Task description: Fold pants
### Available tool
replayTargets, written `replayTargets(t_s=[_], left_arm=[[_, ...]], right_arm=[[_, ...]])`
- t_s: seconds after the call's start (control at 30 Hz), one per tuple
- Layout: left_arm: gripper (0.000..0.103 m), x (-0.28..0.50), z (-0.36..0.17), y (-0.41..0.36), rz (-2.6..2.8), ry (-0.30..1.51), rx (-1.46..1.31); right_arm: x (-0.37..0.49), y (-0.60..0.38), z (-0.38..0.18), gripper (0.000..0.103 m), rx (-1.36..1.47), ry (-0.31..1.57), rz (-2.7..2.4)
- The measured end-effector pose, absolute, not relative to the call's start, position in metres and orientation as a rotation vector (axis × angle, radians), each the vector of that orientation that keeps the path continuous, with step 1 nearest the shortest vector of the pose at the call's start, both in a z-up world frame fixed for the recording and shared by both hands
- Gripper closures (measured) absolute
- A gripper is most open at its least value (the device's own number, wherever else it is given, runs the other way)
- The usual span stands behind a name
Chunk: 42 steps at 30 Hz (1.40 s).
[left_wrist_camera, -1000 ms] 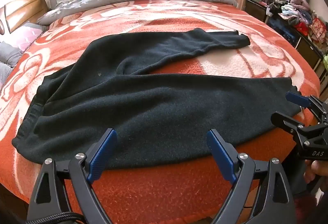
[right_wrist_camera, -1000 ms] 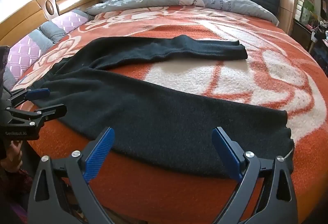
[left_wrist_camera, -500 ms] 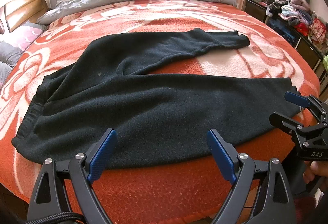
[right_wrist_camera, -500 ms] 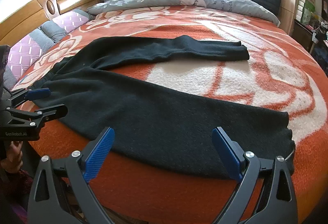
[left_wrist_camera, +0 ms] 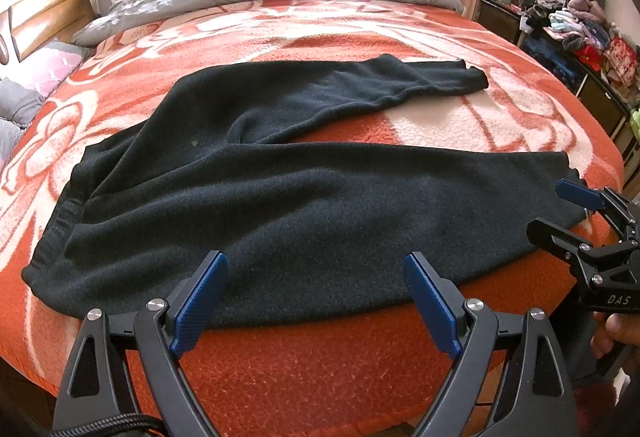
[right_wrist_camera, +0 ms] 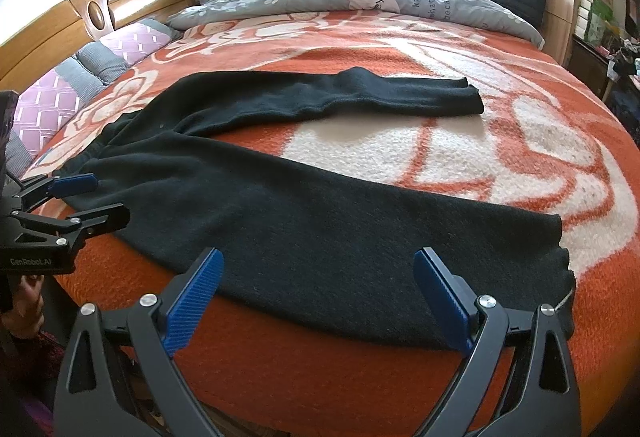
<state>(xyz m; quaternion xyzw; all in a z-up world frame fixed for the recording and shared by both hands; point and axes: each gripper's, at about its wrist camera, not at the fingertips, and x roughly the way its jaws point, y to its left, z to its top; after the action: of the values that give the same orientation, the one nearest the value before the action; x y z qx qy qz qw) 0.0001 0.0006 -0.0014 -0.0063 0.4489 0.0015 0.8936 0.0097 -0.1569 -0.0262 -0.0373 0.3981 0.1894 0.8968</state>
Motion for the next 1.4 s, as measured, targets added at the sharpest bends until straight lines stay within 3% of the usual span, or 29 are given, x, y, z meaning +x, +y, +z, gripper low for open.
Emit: replayTargets(t_s=[1.13,1.3,1.4], left_arm=[[0.013,0.007,-0.009,0.003,-0.027,0.958,-0.052],[0.013,0.008,-0.011,0.002,-0.037,0.955,-0.063],[0.013,0.01,-0.012,0.002,-0.039,0.96,-0.061]], right_arm=[[0.014,-0.163,-0.033,0.007,-0.056,0.855,0.395],[0.016,-0.164,-0.034,0.007,-0.03,0.885,0.402],[0.021,-0.166,-0.033,0.007,0.038,0.995,0.423]])
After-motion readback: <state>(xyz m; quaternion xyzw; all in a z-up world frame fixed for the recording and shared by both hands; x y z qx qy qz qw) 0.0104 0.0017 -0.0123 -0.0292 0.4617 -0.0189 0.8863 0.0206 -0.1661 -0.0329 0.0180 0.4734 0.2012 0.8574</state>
